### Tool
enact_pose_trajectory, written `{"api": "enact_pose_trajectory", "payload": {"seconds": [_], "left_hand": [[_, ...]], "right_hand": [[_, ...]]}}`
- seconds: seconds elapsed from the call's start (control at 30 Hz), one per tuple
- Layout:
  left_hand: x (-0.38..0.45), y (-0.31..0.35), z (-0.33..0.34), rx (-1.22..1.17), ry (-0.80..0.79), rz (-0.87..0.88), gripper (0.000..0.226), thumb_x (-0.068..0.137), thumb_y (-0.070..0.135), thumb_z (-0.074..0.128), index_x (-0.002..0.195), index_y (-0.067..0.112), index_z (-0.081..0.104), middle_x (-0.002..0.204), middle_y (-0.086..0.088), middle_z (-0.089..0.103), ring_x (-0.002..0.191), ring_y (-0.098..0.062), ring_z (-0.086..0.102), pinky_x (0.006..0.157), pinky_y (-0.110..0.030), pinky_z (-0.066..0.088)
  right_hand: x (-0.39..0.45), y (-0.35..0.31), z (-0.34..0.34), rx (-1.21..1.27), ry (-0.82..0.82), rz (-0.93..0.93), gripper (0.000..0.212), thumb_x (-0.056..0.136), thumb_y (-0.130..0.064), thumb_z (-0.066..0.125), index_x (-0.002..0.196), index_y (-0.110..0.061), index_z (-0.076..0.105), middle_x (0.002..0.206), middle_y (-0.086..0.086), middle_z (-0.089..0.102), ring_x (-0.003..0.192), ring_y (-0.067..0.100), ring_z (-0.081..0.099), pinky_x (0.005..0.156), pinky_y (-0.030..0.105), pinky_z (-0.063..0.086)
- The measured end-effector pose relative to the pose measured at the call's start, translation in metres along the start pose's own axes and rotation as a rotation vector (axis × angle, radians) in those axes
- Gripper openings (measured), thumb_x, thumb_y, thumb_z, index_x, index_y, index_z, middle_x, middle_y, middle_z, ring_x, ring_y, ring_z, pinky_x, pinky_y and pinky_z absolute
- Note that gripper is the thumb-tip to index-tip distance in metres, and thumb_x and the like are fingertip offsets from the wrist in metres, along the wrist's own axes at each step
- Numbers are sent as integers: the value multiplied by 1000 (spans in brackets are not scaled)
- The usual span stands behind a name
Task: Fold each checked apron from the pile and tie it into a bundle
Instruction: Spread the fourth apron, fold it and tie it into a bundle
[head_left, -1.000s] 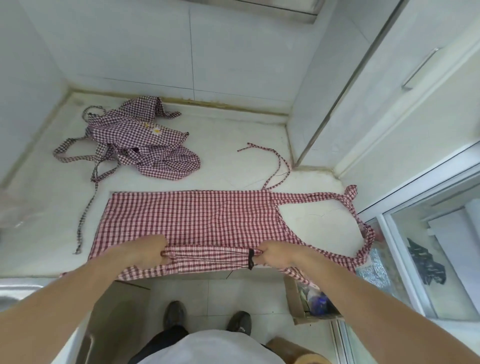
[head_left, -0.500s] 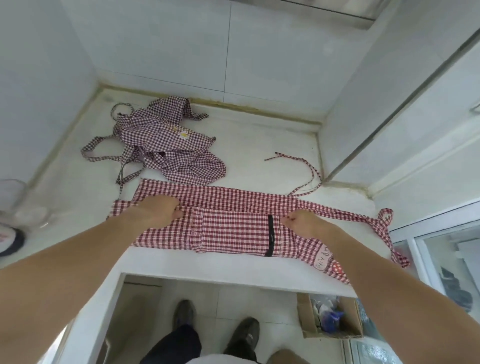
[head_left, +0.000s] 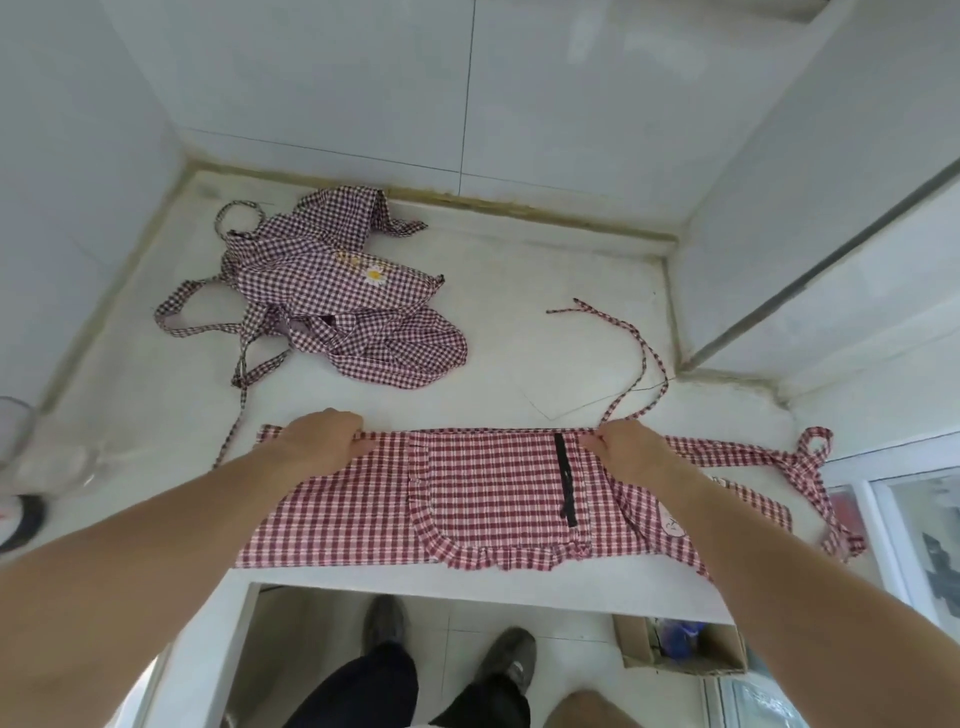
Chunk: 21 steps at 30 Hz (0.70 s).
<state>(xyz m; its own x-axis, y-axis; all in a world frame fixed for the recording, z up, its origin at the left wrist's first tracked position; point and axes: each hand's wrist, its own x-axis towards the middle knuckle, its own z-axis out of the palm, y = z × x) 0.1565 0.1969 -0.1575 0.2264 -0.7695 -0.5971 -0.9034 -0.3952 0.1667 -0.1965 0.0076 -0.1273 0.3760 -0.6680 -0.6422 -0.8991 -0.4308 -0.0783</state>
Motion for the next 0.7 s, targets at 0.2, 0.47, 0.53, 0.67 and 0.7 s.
{"api": "enact_pose_trajectory", "payload": {"seconds": [0.2,0.47,0.53,0.67,0.7], "left_hand": [[-2,-3,10,17,59,-85,33,104,46,38,99,17,53,97,-1,62,83,-18,56,75,-34,48],[3,4,6,16,34,-219,44,104,50,34,116,12,53,108,-6,63,96,-22,59,89,-38,44],[5,4,12,20,73,-273,43,103,51,37,114,13,54,104,-4,65,98,-23,60,101,-43,38],[-2,9,21,55,150,-428,45,99,55,43,118,15,53,104,-5,67,106,-25,59,111,-50,30],[-6,11,21,105,177,-466,48,98,56,44,123,16,51,109,-6,65,112,-27,54,112,-53,27]], "right_hand": [[5,-5,5,-29,70,29,44,108,-39,30,105,-7,61,99,11,67,94,27,67,83,36,53],[20,-11,11,-39,39,145,46,106,-47,32,113,-12,62,98,11,66,93,26,66,80,36,54],[26,-8,15,65,75,211,62,98,-63,36,90,-7,62,81,7,64,79,24,64,72,35,53],[28,0,20,133,86,293,75,86,-81,37,76,-9,55,72,5,60,69,20,60,64,32,48],[29,2,21,139,83,307,77,84,-83,38,77,-8,54,73,5,59,71,20,60,65,32,48]]}}
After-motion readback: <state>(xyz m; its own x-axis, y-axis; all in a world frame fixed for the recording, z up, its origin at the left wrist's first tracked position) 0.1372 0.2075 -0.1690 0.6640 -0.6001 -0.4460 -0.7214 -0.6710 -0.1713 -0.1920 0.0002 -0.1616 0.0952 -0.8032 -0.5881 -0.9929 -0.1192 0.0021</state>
